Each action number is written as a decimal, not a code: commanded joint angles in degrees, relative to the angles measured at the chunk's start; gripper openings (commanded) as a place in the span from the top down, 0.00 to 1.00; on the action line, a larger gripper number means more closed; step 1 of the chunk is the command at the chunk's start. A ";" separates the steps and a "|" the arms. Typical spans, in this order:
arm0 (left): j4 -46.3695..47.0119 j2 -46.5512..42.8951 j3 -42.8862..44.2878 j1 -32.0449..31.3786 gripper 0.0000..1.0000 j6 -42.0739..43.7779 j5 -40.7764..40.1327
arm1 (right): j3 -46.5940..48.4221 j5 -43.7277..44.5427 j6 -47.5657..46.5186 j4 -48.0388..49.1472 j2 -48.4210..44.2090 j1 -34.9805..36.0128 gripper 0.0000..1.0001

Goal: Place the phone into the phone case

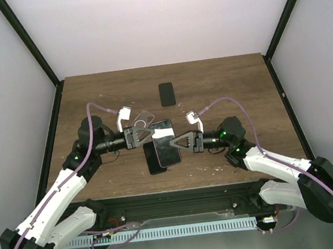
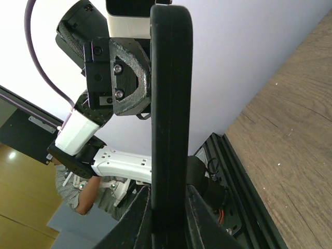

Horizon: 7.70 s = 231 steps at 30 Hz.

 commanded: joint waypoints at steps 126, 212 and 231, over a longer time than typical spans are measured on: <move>19.66 4.55 -16.79 0.30 0.94 -18.03 8.04 | 4.41 23.38 7.35 -5.43 0.32 0.65 0.98; -20.61 10.41 1.00 5.76 0.03 12.23 -25.13 | 18.51 41.44 -25.71 -46.68 20.32 -9.98 0.00; -18.56 0.50 -9.41 5.88 0.04 9.48 -16.73 | 59.45 58.01 -30.56 -57.51 56.34 -9.16 0.01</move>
